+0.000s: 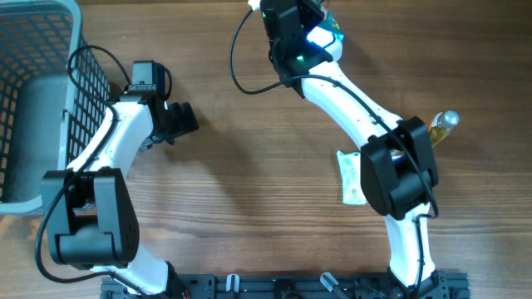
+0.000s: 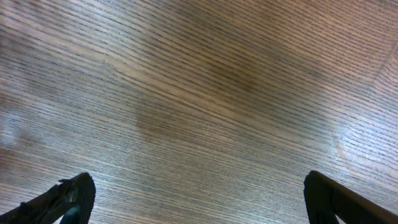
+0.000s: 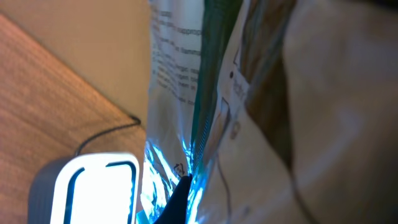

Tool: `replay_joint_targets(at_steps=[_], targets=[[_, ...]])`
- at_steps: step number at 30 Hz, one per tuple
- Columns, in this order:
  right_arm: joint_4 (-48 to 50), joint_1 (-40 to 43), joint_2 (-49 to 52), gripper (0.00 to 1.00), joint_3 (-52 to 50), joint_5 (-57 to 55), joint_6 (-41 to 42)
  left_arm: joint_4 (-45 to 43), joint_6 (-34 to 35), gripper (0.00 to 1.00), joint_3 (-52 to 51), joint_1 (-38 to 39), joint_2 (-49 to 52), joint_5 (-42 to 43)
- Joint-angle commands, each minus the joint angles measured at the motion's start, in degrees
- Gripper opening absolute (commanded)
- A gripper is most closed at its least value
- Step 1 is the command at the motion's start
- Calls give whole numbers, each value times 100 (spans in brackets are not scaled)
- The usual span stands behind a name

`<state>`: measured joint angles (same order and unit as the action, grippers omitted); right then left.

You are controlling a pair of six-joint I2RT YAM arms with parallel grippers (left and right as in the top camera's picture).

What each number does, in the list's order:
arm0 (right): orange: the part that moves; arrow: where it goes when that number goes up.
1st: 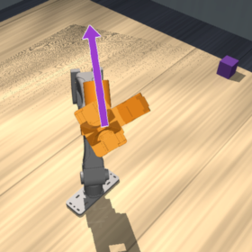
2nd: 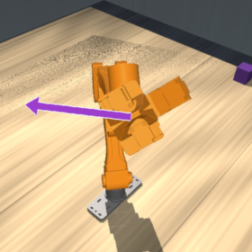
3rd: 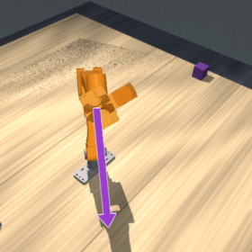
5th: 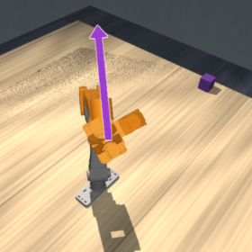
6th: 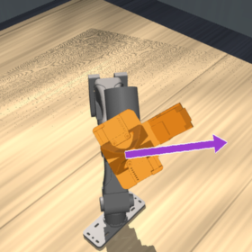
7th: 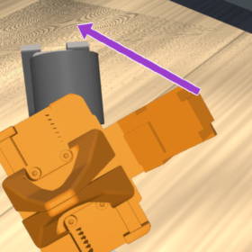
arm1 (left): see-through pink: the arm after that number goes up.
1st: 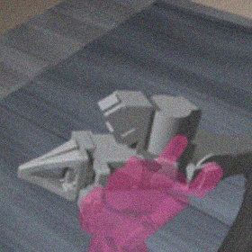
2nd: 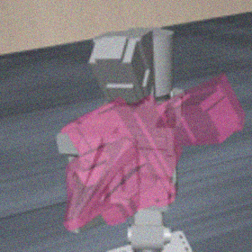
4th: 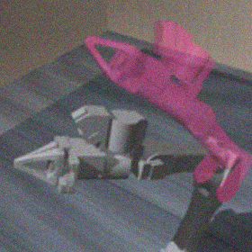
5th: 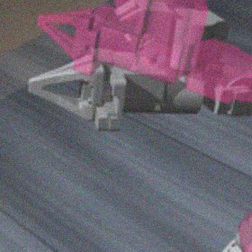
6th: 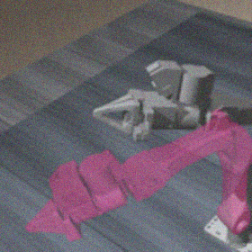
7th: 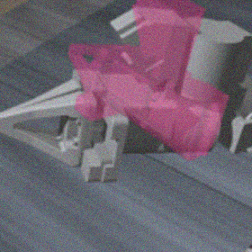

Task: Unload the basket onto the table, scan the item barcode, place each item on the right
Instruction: 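Raise the glove pack with the right gripper up to the scanner, then lower the glove pack and set it down at center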

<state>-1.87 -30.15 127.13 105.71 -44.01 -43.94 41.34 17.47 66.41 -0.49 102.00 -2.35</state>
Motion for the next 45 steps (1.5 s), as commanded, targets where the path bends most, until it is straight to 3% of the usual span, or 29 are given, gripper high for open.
replay_joint_targets(at_steps=[1, 7, 14, 21, 25, 29, 33, 35, 38, 42, 44, 45], targets=[[275, 55, 380, 4, 35, 55, -94, 0, 98, 100, 72, -48, -83, -72], [275, 52, 815, 4, 35, 85, -74, 0, 98, 100, 72, -48, -83, -72], [-503, -24, 896, 8, 35, 857, 1692, 0, 98, 100, 72, -48, -83, -74], [-192, 44, 457, 4, 37, 326, 2013, 0, 98, 100, 72, -48, -83, -74], [-1473, 0, -850, 4, 37, 1707, 2618, 0, 98, 100, 72, -48, -83, -72], [-3521, 37, -1851, 4, 35, 3473, 3783, 0, 98, 100, 72, -48, -83, -72], [-5733, 142, -2094, 8, 33, 5912, 4415, 0, 98, 100, 72, -48, -83, -72], [-6710, 164, -2061, 7, -153, 6531, 4470, 0, 98, 100, 72, -48, -83, -72], [-7165, 162, -2061, 7, -778, 6548, 5014, 0, 98, 100, 72, -48, -83, -74], [-6581, 179, -2061, 9, -1823, 6240, 5659, 0, 98, 100, 72, -48, -83, -74], [-6282, 179, -2061, 13, -2151, 6022, 5906, 0, 98, 100, 72, -48, -83, -74], [-6210, 179, -2061, 24, -2249, 5925, 5947, 0, 98, 100, 72, -48, -83, -74]])
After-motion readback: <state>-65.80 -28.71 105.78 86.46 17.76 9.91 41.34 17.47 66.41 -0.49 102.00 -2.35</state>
